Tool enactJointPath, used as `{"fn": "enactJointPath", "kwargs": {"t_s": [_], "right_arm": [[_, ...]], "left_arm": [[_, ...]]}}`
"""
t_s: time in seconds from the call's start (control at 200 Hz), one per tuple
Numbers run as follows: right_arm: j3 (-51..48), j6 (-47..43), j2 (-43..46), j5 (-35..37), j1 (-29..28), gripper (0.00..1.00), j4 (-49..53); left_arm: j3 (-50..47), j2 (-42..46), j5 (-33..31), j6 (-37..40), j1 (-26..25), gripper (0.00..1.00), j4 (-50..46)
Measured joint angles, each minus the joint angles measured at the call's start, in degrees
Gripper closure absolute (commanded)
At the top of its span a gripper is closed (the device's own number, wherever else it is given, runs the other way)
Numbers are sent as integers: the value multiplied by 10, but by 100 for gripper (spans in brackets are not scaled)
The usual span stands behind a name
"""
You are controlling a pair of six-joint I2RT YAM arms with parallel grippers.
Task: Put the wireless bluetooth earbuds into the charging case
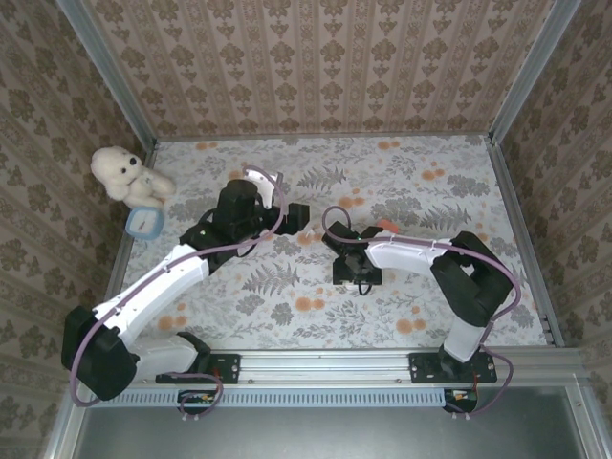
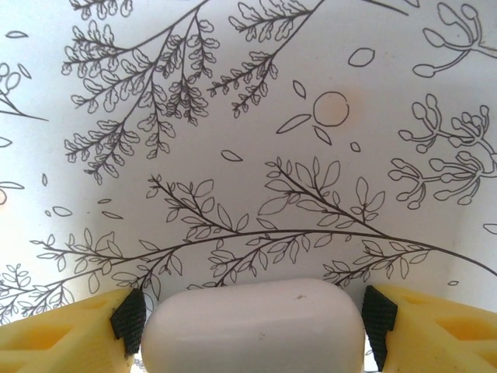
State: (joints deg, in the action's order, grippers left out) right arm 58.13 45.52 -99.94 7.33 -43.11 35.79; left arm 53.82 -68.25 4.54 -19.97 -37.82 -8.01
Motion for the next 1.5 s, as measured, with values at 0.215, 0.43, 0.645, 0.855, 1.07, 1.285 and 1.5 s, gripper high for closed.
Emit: {"fn": "enactJointPath", "kwargs": {"t_s": [0.215, 0.43, 0.645, 0.855, 1.07, 1.285, 1.5], "right_arm": [[-12, -22, 11, 0, 0, 39, -11], [-17, -14, 22, -13, 0, 43, -14], [-21, 57, 44, -53, -3, 44, -27], [-14, 147, 52, -52, -2, 44, -63], [14, 223, 52, -50, 21, 44, -92], [40, 274, 52, -49, 66, 44, -109], [46, 318, 50, -51, 97, 44, -132]], "left_arm": [[-30, 23, 2, -29, 0, 0, 15], [-70, 50, -1, -47, 0, 0, 41], [-117, 53, -2, -54, 0, 0, 89], [-195, 53, 25, -69, 12, 0, 185], [-279, 48, 88, -101, 37, 0, 304], [-292, -20, 163, -128, 42, 0, 424], [-301, -153, 217, -176, 38, 1, 569]]}}
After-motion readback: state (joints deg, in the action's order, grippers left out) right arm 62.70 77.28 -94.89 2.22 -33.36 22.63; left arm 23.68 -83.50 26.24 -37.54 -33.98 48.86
